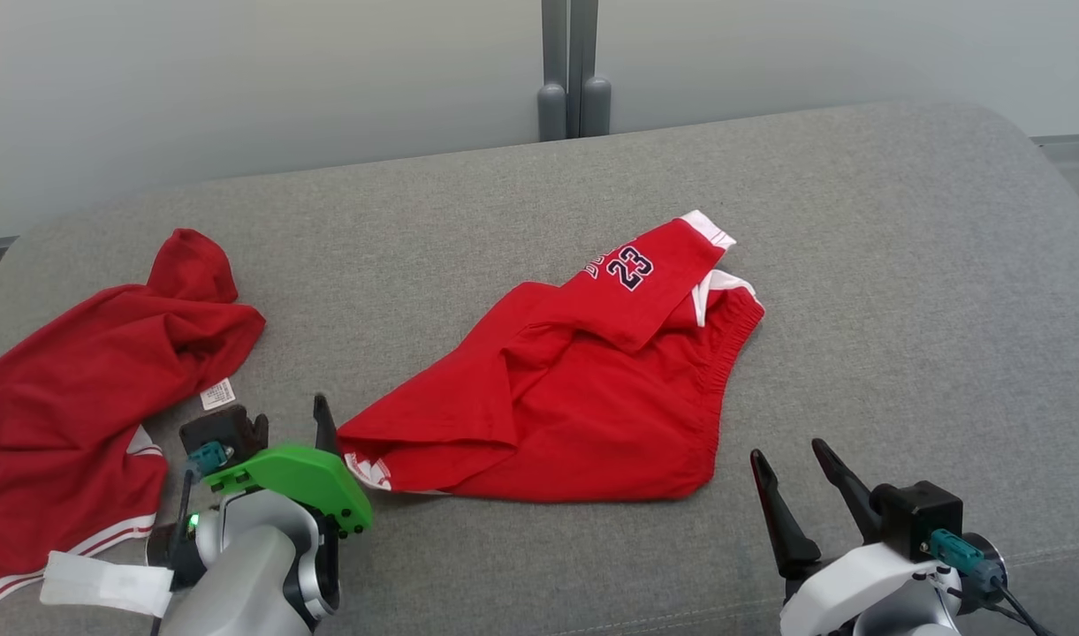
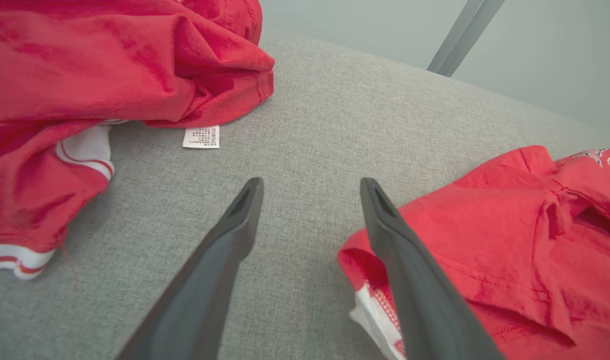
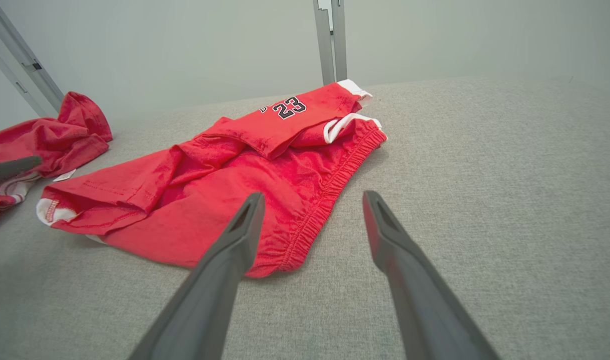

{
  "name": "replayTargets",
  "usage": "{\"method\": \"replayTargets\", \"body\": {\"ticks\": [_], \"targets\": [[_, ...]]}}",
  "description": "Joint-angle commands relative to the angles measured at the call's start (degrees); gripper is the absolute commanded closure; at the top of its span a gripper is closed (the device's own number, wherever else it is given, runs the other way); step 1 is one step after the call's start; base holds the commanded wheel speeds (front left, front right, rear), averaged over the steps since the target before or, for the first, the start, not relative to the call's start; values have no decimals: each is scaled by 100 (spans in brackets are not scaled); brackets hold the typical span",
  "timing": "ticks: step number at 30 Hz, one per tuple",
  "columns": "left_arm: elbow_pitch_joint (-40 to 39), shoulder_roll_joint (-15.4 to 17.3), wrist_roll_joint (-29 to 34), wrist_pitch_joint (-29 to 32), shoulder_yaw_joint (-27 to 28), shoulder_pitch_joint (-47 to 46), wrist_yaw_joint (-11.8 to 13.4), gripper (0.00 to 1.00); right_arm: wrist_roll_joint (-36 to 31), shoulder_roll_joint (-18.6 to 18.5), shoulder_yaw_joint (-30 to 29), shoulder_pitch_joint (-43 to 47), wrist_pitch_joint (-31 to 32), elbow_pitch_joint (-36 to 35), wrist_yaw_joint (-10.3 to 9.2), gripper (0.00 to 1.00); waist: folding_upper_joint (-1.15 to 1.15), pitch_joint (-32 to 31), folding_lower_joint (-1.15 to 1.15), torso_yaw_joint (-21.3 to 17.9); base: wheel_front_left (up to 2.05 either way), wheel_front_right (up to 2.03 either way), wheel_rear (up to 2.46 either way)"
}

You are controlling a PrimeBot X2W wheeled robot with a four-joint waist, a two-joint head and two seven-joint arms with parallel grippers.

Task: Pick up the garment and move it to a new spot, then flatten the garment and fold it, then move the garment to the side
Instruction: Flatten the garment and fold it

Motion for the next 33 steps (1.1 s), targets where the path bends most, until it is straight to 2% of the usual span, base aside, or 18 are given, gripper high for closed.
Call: {"method": "replayTargets", "body": {"ticks": [1,7,11,15,18,23,30,31,32,33], "targets": [[-89,60,152,-34,-10,0,2,0,-17,-10,-15,49,8,-27,-2,0,0,-2,0,3,0,0,0],[-742,55,813,-2,-568,93,-241,0,5,-10,-64,91,-17,9,-2,0,0,-32,0,38,0,0,0],[-964,-72,1121,479,-1120,89,-283,0,19,-10,-77,89,-7,12,-2,0,0,-16,0,39,0,0,0],[-1006,-193,1331,982,-1524,-11,-161,0,28,-10,-61,48,-15,17,-2,0,0,44,0,-12,0,0,0],[-837,-256,1554,1526,-1829,-193,39,0,40,-10,-36,-7,-25,29,-2,0,0,130,0,-113,0,0,0],[-683,-335,1545,2102,-1970,-396,168,0,78,-10,-13,-68,-69,71,-2,0,0,243,0,-250,0,0,0],[-676,-279,1634,2241,-2064,-535,239,0,93,-10,-29,-113,-133,125,-2,0,0,342,0,-365,0,0,0],[-665,-272,1652,2237,-2076,-548,252,4,93,-10,-27,-114,-133,138,-2,0,0,351,0,-376,0,0,0],[-649,-266,1666,2234,-2086,-559,261,60,94,-10,-24,-117,-142,148,-2,0,0,357,0,-386,0,0,0],[-631,-264,1675,2240,-2097,-566,257,84,96,-10,-22,-123,-150,157,-2,0,0,362,0,-393,0,0,0]]}}
